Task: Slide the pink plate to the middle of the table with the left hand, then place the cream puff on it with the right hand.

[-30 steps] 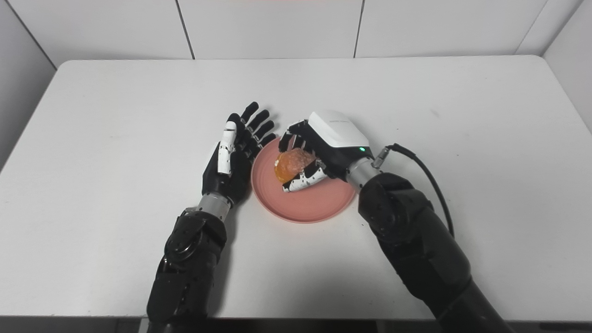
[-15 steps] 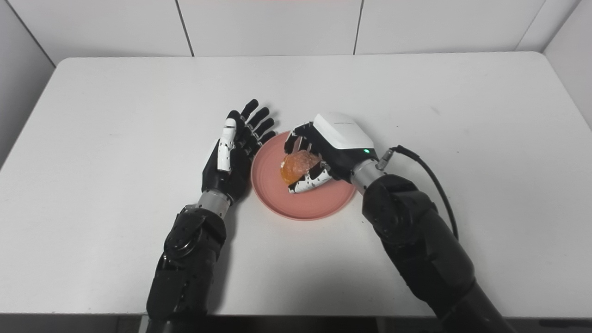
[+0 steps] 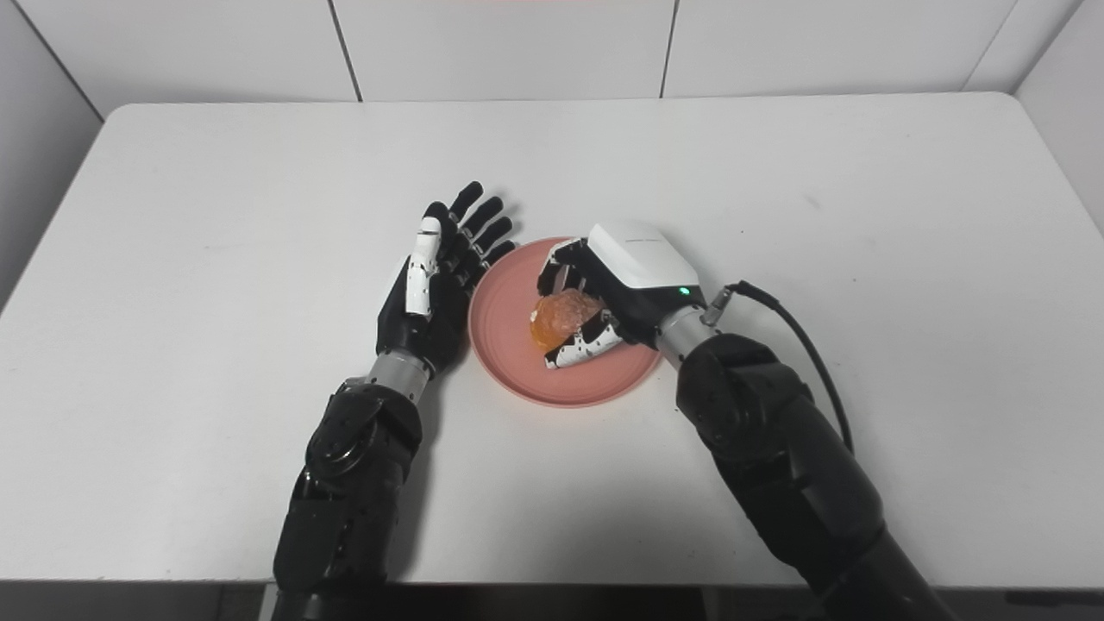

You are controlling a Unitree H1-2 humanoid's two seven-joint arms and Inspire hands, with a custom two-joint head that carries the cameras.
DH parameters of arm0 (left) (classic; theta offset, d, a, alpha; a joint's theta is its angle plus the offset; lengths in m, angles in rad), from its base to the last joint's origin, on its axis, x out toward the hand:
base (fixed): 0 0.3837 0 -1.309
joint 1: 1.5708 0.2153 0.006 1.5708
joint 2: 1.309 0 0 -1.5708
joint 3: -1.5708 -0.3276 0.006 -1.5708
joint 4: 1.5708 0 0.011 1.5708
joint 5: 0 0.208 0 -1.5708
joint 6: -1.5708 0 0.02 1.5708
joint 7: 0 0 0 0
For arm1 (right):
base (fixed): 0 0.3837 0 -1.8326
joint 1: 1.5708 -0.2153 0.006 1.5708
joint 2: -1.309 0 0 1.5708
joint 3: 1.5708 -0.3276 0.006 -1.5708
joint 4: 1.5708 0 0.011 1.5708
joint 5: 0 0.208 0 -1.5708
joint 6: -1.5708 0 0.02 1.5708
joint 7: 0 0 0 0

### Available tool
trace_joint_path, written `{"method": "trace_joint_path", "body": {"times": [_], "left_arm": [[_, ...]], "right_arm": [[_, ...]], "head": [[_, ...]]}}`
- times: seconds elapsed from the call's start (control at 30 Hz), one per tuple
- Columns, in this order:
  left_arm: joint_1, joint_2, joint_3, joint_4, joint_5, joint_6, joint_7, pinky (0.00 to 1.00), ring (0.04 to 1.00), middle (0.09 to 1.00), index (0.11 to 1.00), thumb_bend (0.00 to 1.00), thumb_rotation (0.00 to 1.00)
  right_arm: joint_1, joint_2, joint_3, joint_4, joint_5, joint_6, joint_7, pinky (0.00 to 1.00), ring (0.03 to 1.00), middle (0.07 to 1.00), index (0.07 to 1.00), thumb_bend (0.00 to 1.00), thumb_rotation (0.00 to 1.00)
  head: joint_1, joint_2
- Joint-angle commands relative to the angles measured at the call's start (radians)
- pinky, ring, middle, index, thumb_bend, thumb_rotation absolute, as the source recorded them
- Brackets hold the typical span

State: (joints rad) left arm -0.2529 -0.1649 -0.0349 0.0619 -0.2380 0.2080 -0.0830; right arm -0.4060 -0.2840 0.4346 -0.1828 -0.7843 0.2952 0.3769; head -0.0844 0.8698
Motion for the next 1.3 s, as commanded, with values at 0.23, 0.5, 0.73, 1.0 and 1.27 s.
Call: {"method": "trace_joint_path", "body": {"times": [0.23,0.5,0.73,1.0,1.27], "left_arm": [[0.02,-0.003,0.004,0.006,-0.001,0.037,0.009,0.9,0.907,0.914,0.905,0.42,1.0],[0.018,0.002,0.002,0.007,0.002,0.04,0.006,0.9,0.912,0.912,0.906,0.42,1.0],[0.016,0.003,0.002,0.006,0.005,0.042,0.011,0.89,0.906,0.907,0.903,0.42,1.0],[0.016,0.005,0.002,0.013,0.01,0.032,0.011,0.89,0.904,0.906,0.905,0.41,1.0],[0.007,0.017,0.012,0.009,0.005,0.032,0.009,0.89,0.908,0.911,0.915,0.4,1.0]], "right_arm": [[-0.028,-0.009,0.01,-0.038,-0.046,-0.021,0.031,0.54,0.633,0.681,0.658,0.74,0.15],[-0.036,-0.02,0.018,-0.074,-0.082,-0.004,0.119,0.48,0.695,0.822,0.854,0.85,0.33],[-0.044,-0.022,0.013,-0.096,-0.087,-0.013,0.168,0.56,0.774,0.869,0.908,0.89,0.47],[-0.055,-0.024,-0.009,-0.139,-0.081,-0.023,0.189,0.67,0.825,0.898,0.941,0.97,0.6],[-0.044,-0.003,-0.087,-0.203,-0.018,-0.037,0.136,0.71,0.872,0.94,0.973,1.0,0.64]], "head": [[-0.001,0.001],[-0.002,0.001],[-0.002,0.001],[-0.002,-0.009],[0.007,-0.025]]}}
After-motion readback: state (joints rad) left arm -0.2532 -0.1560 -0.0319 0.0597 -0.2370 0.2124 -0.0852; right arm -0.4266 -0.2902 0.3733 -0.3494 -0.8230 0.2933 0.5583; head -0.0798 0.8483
